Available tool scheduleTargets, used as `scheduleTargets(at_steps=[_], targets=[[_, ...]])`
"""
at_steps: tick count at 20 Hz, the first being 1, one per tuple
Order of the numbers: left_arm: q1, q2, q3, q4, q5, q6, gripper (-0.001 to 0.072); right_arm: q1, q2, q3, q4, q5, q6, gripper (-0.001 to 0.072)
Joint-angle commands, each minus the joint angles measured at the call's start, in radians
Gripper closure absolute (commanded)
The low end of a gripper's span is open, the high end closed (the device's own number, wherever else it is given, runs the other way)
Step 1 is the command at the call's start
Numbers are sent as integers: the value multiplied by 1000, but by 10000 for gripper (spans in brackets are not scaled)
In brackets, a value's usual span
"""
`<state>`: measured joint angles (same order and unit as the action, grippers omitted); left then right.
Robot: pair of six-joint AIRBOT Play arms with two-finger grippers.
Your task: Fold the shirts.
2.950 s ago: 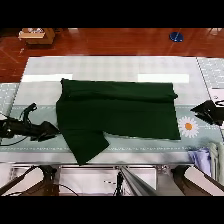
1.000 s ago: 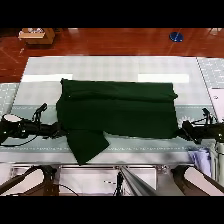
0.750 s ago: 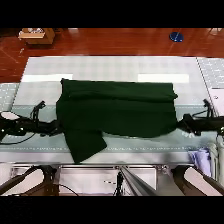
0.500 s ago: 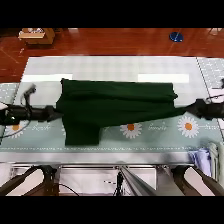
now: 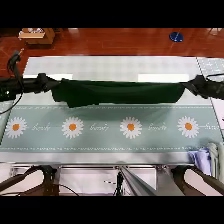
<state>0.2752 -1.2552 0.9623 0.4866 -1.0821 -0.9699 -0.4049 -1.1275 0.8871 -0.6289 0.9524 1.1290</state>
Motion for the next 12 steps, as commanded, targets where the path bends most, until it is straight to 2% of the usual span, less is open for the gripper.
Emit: scheduleTargets(at_steps=[1,6,9,12], targets=[[-6,-154,134,-8,13,-36,691,90,-148,71,17,-186,-5,685],[-17,-382,312,-8,-63,-76,691,99,-348,234,18,-207,10,685],[-27,-476,366,-8,-75,-80,691,99,-409,271,17,-231,10,685],[-35,-536,389,-8,-74,-90,691,100,-445,271,-48,-238,11,685]])
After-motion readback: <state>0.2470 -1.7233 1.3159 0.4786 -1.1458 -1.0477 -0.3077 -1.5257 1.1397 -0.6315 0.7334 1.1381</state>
